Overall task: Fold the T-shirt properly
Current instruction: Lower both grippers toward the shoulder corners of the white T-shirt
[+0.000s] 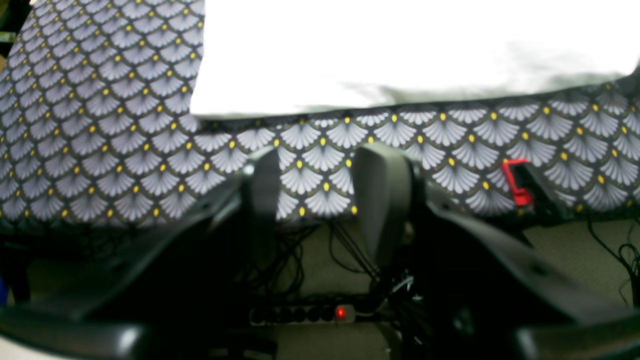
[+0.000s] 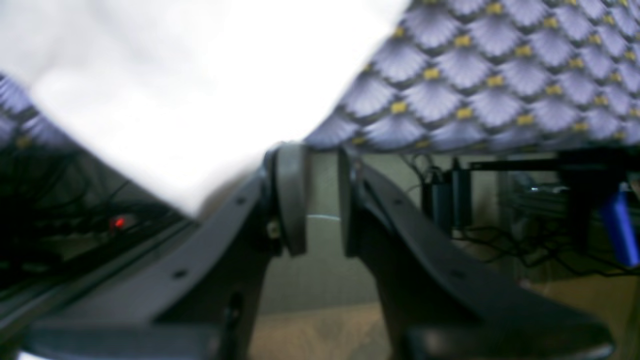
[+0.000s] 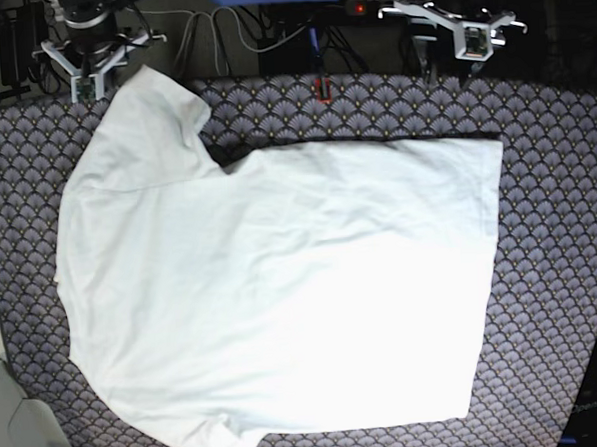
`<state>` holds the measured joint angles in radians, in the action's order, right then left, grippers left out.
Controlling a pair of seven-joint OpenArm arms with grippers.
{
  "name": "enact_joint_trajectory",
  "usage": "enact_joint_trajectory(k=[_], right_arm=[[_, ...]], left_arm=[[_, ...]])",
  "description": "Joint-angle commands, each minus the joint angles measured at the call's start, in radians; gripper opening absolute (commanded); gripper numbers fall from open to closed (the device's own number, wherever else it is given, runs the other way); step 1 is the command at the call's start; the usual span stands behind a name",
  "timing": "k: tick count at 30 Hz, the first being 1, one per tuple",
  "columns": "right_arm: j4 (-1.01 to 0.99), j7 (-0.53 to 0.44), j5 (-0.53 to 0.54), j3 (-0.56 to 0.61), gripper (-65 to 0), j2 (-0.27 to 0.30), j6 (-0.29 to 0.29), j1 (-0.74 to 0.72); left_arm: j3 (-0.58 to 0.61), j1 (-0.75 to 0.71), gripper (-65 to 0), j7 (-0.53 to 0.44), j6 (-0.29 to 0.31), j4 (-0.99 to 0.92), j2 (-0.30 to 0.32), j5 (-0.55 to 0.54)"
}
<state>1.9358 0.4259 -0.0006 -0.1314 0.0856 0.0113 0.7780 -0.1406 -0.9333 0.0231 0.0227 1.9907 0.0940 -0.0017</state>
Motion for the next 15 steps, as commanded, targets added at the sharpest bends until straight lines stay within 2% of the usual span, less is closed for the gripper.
enact_joint_trajectory(k=[1,3,8,15], right_arm=[[0.018,-0.019,-0.005,-0.017,-51.8,0.007,0.002,0.01],[0.018,-0.022,-0.005,-0.035,-51.8,0.007,0.022,0.01],[0.038,-0.019,-0.005,-0.089,-51.0,-0.019,0.249,-0.001],[0.047,-0.02,-0.003,-0.11,-38.0,-0.04,0.433,-0.028]], left_arm=[[-0.001,-0.014,-37.4,-0.024,-0.005,0.017,0.002,-0.001],[-0.001,-0.013,-37.3,-0.024,-0.005,0.017,0.002,-0.001],[-0.001,0.018,-37.3,-0.022,-0.005,0.012,0.002,-0.001],[-0.003,0.036,-37.3,-0.022,-0.007,0.011,0.002,-0.001]])
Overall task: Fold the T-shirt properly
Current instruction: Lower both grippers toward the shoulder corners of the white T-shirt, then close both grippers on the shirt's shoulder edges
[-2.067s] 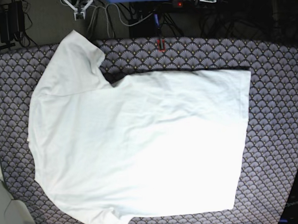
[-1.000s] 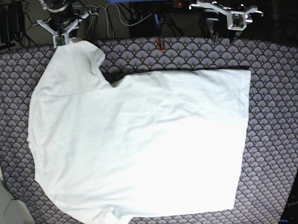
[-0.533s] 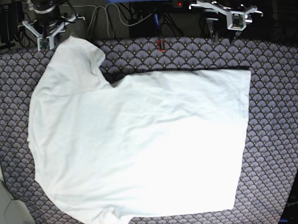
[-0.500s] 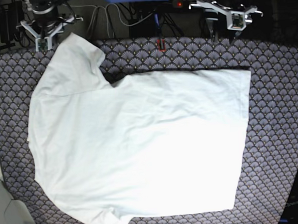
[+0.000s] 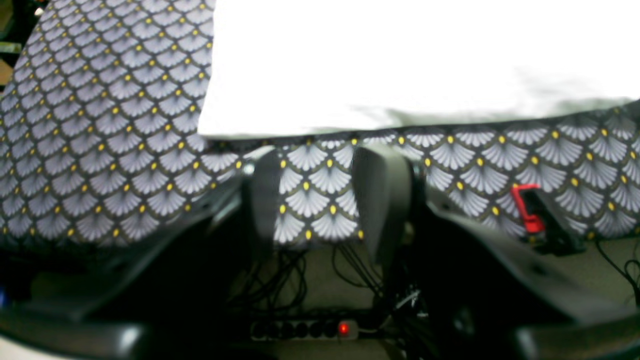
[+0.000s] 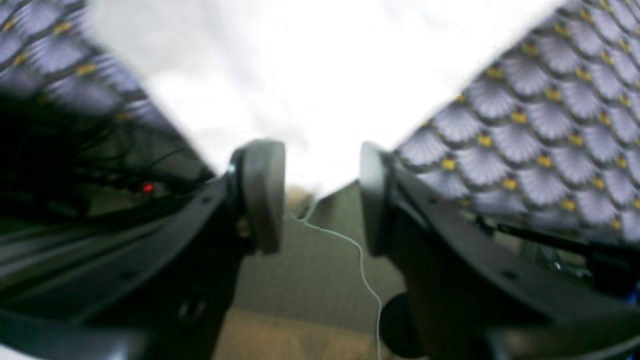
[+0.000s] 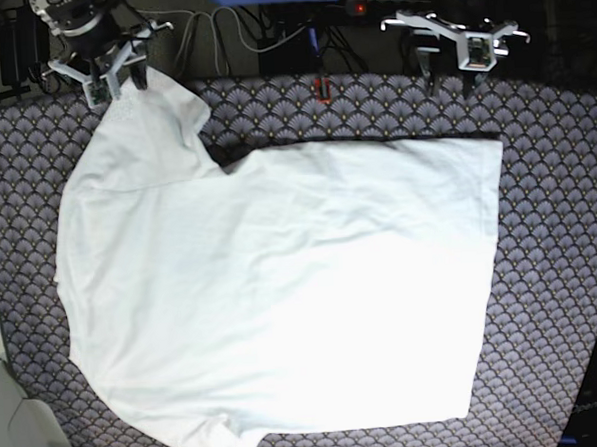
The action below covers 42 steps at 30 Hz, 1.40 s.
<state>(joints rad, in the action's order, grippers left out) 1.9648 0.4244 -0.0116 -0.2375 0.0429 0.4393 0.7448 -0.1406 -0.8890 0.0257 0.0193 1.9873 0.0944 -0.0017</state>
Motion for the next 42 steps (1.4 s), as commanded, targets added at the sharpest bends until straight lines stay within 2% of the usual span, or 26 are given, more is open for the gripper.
enact_joint_trajectory(k=[1,6,14,15,17,20,24,29,36,42], right_arm=[[0.018,-0.017,0.008,-0.006,-37.0,0.001,0.014,-0.006],[0.018,-0.015,0.009,-0.006,-34.4,0.001,0.014,-0.017],[0.014,-0.015,0.009,-0.007,-34.3,0.004,0.014,-0.038],[0.014,-0.015,0.009,-0.007,-34.3,0.005,0.014,-0.038],[0.014,-0.015,0.009,-0.007,-34.3,0.007,0.014,-0.046],[0.014,-0.015,0.009,-0.007,-34.3,0.007,0.014,-0.051],[0.011,-0.015,0.009,-0.032,-34.3,0.007,0.014,-0.051],[0.011,-0.015,0.009,-0.041,-34.4,0.007,0.016,-0.066],[0.009,0.075,0.009,-0.049,-34.5,0.007,0.019,-0.106],[0.009,0.083,0.009,-0.049,-34.5,0.007,0.019,-0.112]], left_arm=[[-0.003,0.003,-37.3,-0.025,-0.003,0.014,0.001,-0.001],[-0.055,0.041,-37.3,-0.023,-0.003,0.0,-0.005,-0.001],[-0.146,0.132,-37.2,-0.023,-0.002,-0.003,-0.005,-0.001],[-0.158,0.141,-36.0,-0.016,-0.002,-0.012,-0.005,-0.001],[-0.179,0.173,-29.0,0.027,0.0,-0.021,-0.002,-0.024],[-0.233,0.204,-21.3,0.084,0.001,-0.036,0.001,-0.137],[-0.29,0.262,-21.4,0.155,0.015,-0.098,0.011,-0.261],[-0.291,0.353,-21.4,0.19,0.113,-0.21,0.023,-0.274],[-0.288,0.446,-21.4,0.19,0.117,-0.316,0.021,-0.268],[-0.285,0.508,-21.4,0.191,0.12,-0.421,0.028,-0.268]])
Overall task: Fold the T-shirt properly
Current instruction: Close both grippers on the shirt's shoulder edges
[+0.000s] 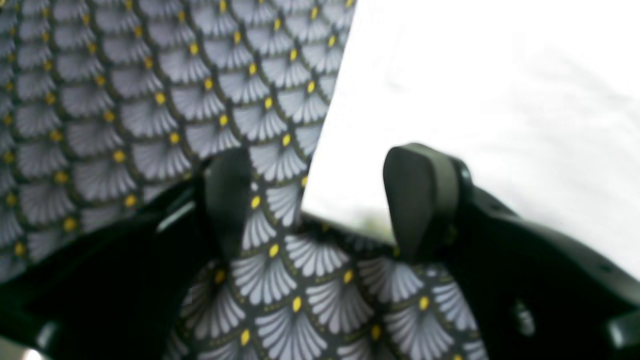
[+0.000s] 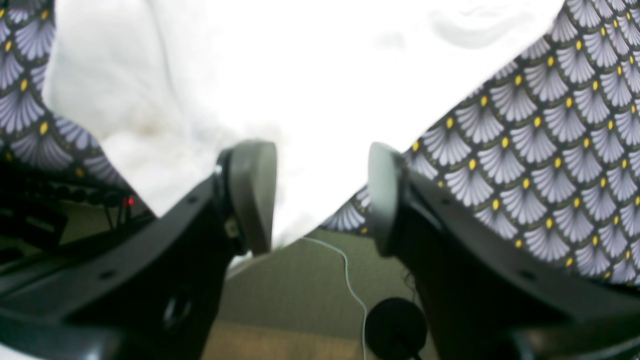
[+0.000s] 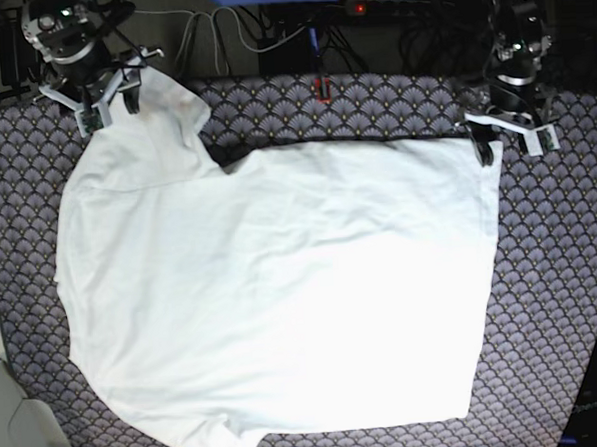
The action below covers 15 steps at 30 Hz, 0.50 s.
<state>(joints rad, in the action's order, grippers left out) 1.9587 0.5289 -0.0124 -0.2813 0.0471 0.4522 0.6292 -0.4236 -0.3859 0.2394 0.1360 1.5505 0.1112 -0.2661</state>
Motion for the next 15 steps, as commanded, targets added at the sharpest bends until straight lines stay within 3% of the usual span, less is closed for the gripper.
enact_joint_trajectory(k=[1,15], right_arm=[[0.015,-0.022,0.01,-0.005,-34.5,0.003,0.006,0.004],[0.015,-0.022,0.009,-0.005,-34.4,0.003,0.006,0.004]], left_arm=[[-0.002,0.015,-21.4,-0.022,0.003,-0.002,0.011,-0.003],[0.076,0.048,-21.4,-0.022,0.004,-0.068,0.008,-0.011]])
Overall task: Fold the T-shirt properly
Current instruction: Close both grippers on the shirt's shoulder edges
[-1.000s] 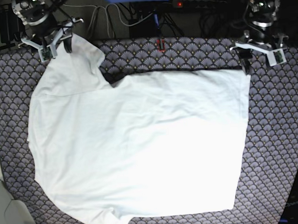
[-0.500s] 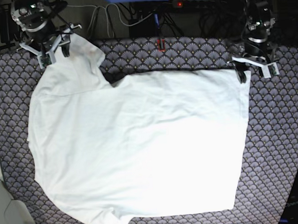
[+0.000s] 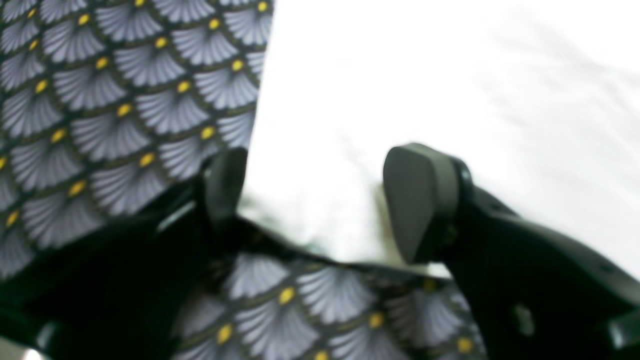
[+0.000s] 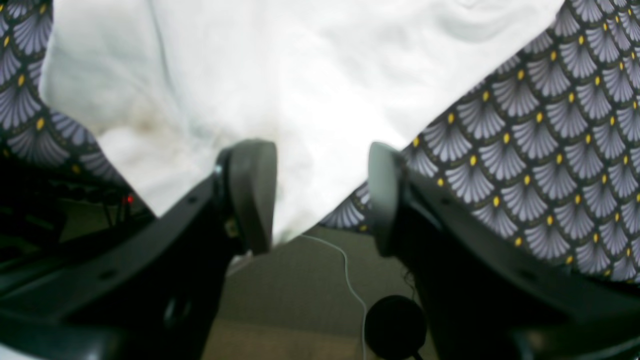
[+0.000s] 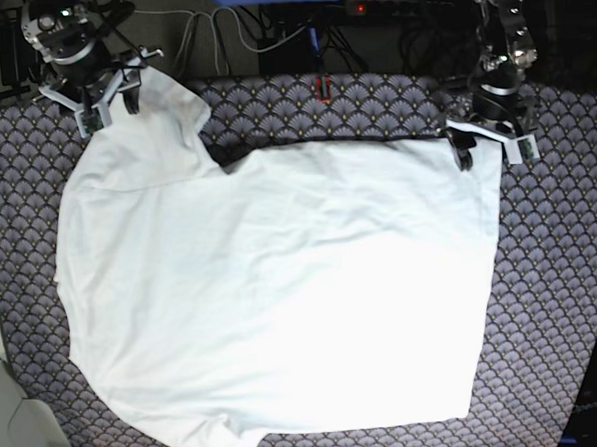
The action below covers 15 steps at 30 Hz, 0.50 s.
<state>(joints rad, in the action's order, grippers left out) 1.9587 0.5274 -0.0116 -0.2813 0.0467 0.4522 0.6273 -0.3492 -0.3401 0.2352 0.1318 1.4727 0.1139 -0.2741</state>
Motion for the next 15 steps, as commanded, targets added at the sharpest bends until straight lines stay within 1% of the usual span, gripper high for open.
enact_joint_trajectory(k=[1,8,9,11,14,15], right_arm=[[0.015,-0.02,0.008,-0.005,-34.5,0.003,0.006,0.006],[0.015,-0.02,0.008,-0.005,-34.6,0.003,0.006,0.006],[0.015,-0.02,0.008,-0.005,-34.6,0.003,0.006,0.006],[0.015,-0.02,0.008,-0.005,-34.6,0.003,0.006,0.006],[0.015,-0.02,0.008,-0.005,-34.6,0.003,0.006,0.006],[0.015,-0.02,0.008,-0.005,-34.6,0.003,0.006,0.006]], left_arm=[[0.008,0.002,-21.4,-0.018,0.009,0.006,0.005,-0.003],[0.011,0.0,-22.0,-0.018,0.009,0.004,0.004,-0.003],[0.011,0.0,-24.0,-0.018,0.009,0.004,0.004,-0.003],[0.011,0.0,-32.5,-0.018,0.009,0.004,0.004,-0.003],[0.009,0.0,-49.8,-0.018,0.009,0.004,0.004,-0.003],[0.009,0.0,-54.6,-0.018,0.007,0.004,0.004,-0.003]])
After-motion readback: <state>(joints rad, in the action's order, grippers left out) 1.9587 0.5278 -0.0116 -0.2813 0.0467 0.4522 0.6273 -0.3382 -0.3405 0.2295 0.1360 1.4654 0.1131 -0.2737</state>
